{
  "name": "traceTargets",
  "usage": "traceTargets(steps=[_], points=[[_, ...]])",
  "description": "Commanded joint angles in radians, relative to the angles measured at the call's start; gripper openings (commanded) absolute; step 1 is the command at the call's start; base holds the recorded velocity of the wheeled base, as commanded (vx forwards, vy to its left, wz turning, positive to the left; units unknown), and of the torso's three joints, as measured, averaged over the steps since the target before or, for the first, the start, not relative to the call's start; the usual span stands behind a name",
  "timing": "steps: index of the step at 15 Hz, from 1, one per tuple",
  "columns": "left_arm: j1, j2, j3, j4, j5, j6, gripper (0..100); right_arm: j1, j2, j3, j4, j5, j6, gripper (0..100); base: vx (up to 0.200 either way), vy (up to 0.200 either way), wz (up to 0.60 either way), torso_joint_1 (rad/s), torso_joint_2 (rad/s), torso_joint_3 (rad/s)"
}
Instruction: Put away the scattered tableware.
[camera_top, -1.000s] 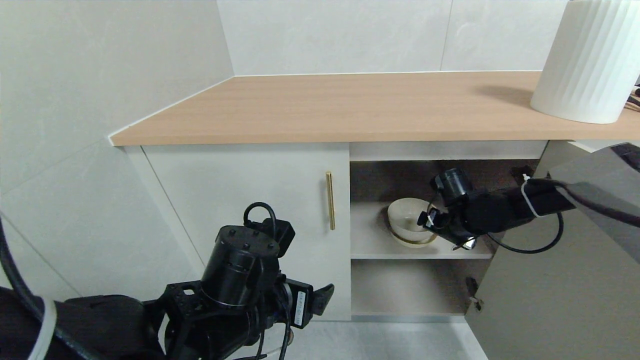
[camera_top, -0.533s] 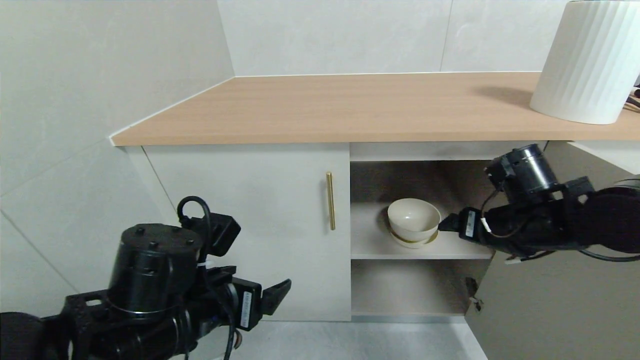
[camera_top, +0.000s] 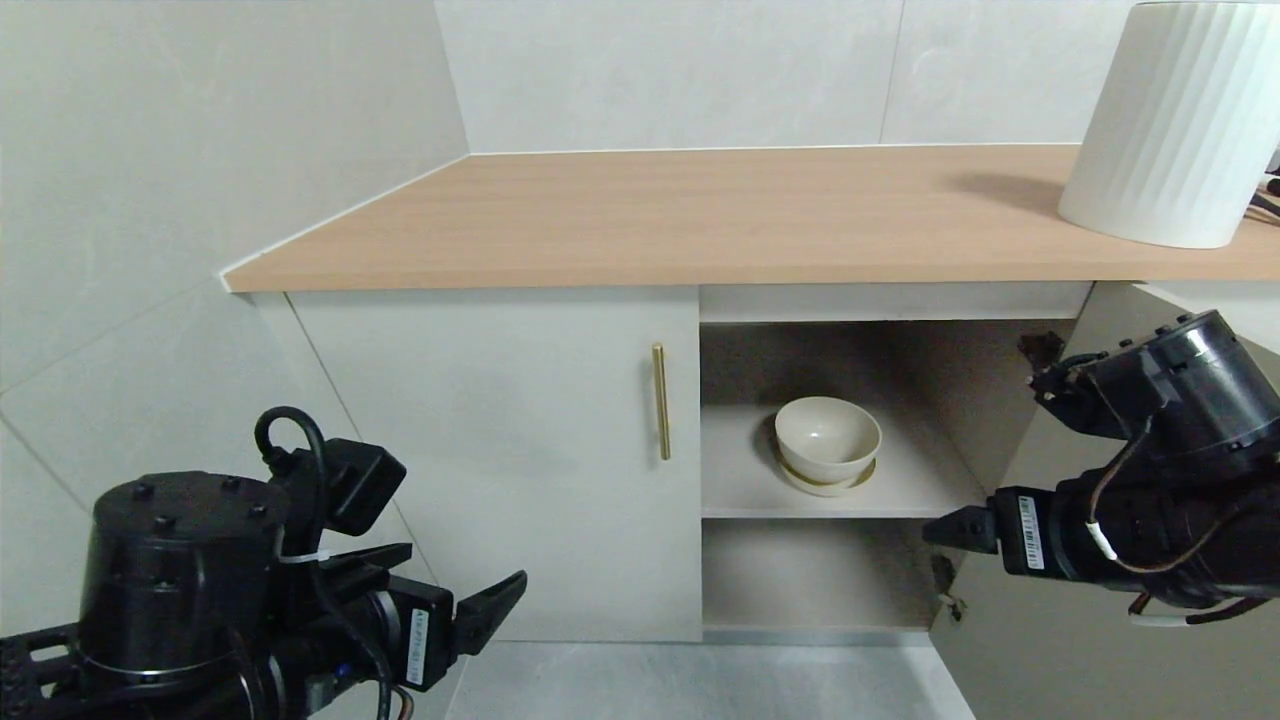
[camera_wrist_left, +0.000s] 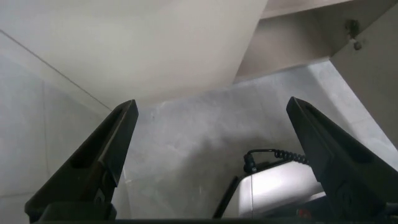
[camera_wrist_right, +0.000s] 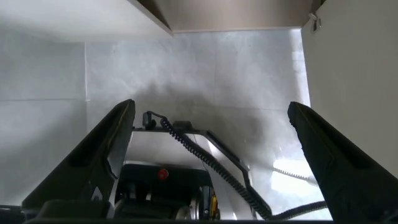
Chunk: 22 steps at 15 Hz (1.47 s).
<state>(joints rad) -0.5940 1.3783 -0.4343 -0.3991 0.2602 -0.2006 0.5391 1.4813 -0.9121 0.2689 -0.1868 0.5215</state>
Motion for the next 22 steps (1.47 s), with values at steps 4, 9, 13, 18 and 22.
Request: traceTargets(steps=[4,9,13,18,22], points=[[-0.009,-0.019,0.002,0.003,0.001,0.000,100,0.001,-0.052,0.013,0.001,-0.005,-0.021,100,-0.200,0.000,0.00,-0.001,0.00,0.002],[-0.009,-0.036,0.002,0.022,0.002,0.000,100,0.001,-0.064,0.022,0.003,-0.006,-0.037,100,-0.200,0.000,0.00,0.003,0.01,0.002],[-0.009,-0.036,0.002,0.022,0.001,0.000,100,0.001,-0.082,0.021,0.003,-0.008,-0.037,100,-0.200,0.000,0.00,0.002,0.01,0.004],[-0.009,-0.038,0.002,0.020,0.007,0.001,100,0.001,-0.085,0.019,0.001,-0.020,-0.037,100,0.000,0.000,0.00,0.000,0.00,0.000],[-0.009,-0.033,0.002,0.022,0.007,0.001,100,0.001,-0.087,0.019,0.001,-0.036,-0.037,100,0.000,0.000,0.00,0.000,0.00,0.000]])
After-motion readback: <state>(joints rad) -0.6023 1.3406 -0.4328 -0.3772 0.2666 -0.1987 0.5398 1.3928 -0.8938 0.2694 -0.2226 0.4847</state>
